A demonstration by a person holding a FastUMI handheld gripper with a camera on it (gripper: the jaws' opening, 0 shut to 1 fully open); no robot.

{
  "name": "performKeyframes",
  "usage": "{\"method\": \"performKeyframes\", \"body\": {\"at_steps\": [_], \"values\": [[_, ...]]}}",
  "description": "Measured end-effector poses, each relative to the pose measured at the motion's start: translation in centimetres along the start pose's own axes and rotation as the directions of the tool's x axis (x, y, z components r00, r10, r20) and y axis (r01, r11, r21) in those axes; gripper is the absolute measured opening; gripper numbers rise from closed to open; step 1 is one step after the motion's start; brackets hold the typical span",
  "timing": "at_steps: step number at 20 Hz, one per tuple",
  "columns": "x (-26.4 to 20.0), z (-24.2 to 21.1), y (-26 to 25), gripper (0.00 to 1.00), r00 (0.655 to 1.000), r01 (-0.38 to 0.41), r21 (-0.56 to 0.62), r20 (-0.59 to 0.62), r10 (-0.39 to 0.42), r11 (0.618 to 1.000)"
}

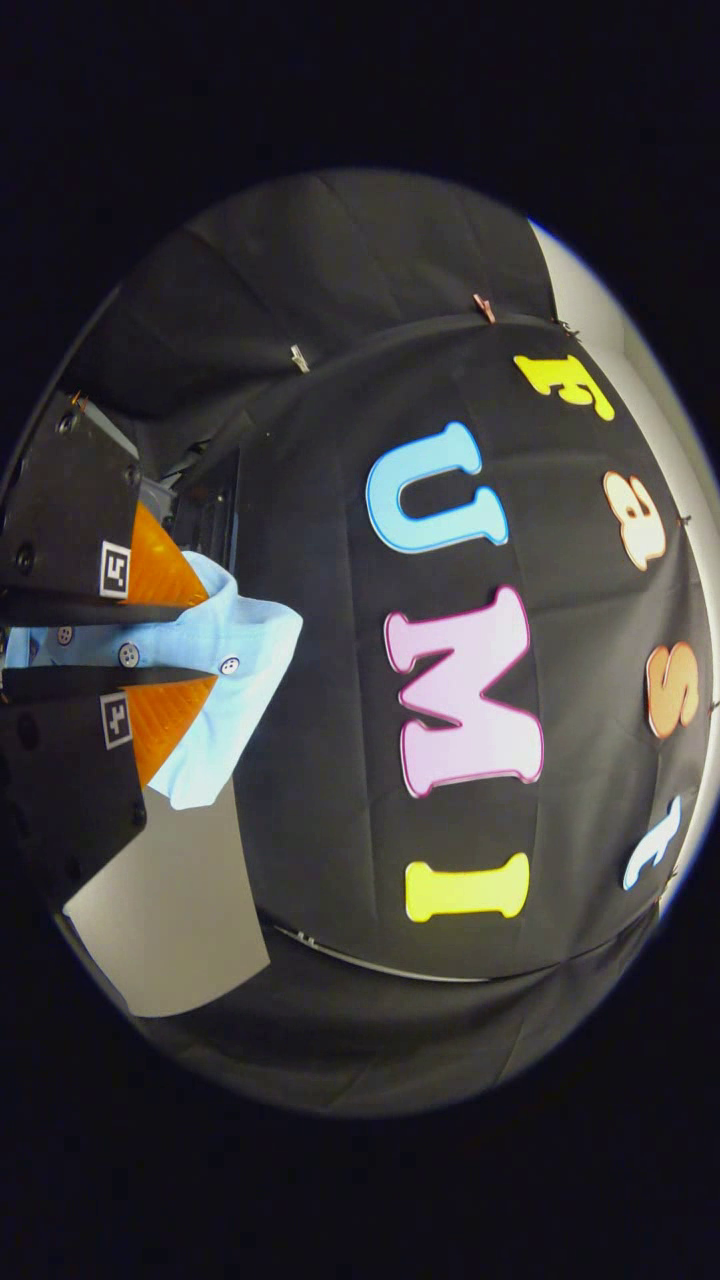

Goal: Put the clothes into the washing machine and then close the washing machine lid.

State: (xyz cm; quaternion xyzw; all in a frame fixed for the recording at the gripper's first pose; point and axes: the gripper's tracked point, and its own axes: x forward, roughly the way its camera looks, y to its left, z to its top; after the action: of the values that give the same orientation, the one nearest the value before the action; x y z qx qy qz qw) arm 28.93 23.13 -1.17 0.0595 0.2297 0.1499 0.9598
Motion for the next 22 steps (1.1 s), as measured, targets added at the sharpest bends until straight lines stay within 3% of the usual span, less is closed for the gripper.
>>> {"method": "performKeyframes", "body": {"at_steps": [8,16,22], "values": [[4.8,-4.8,9.3,0.2,0.995,-0.085,-0.027,-0.049,0.083,0.996],[10.5,-12.1,11.5,0.2,0.991,-0.061,-0.1,-0.127,0.048,0.993],[14.8,-17.0,10.7,0.2,0.984,0.001,-0.098,-0.175,-0.018,0.995]]}}
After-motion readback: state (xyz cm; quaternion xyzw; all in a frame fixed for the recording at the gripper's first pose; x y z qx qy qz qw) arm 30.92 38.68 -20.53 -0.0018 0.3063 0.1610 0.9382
